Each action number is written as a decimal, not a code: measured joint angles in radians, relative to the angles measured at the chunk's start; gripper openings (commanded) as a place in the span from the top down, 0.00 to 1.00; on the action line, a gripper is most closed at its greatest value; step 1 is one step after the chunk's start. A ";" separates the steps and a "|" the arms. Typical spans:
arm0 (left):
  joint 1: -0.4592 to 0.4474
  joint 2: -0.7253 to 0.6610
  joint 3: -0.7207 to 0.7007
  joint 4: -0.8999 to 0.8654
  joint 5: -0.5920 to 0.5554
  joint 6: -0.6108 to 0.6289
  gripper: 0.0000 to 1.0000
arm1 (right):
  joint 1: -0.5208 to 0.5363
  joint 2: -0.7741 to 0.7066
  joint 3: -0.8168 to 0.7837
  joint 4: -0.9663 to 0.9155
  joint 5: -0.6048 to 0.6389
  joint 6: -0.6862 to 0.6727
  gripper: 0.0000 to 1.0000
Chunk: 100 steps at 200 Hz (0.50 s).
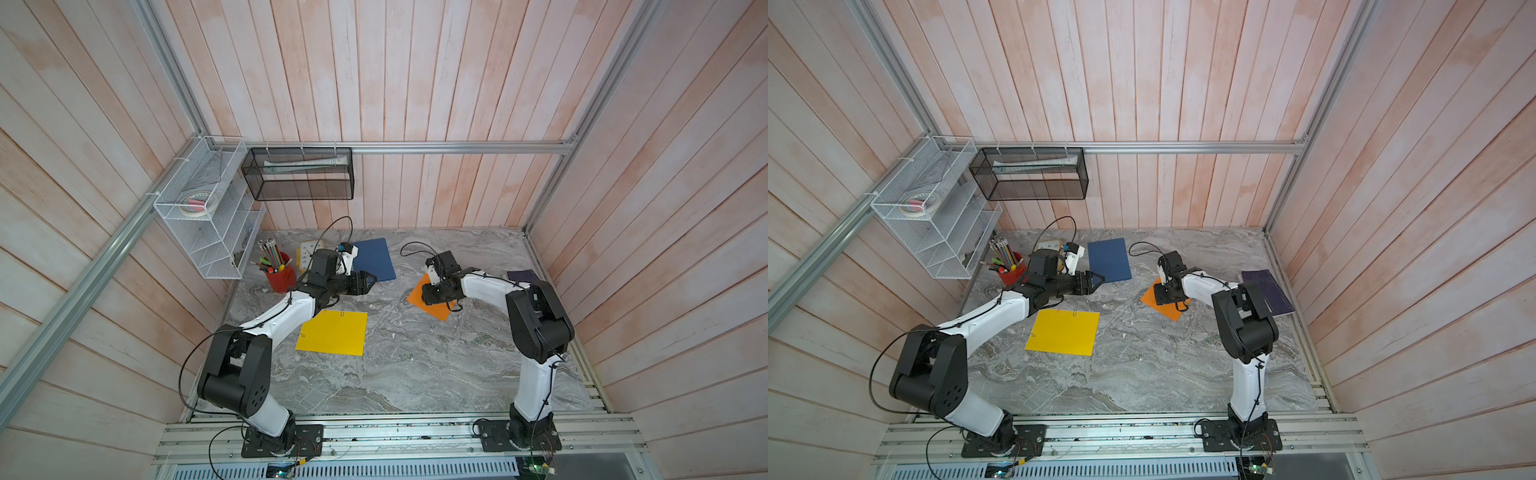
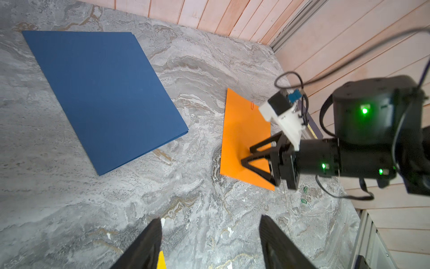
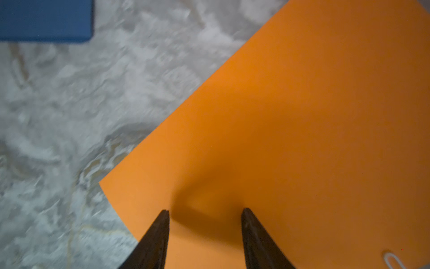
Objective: Unclip the paperclips from the documents
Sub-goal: Move the document to the center of the board.
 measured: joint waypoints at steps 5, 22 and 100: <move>0.000 -0.006 -0.004 0.000 -0.002 0.000 0.30 | 0.023 -0.019 -0.024 0.002 -0.003 0.004 0.49; 0.003 -0.028 -0.018 -0.001 -0.004 -0.001 0.30 | 0.099 -0.082 -0.106 0.002 -0.016 0.018 0.49; 0.085 -0.154 -0.108 -0.045 -0.037 -0.008 0.30 | 0.397 -0.288 -0.359 0.029 -0.067 0.160 0.50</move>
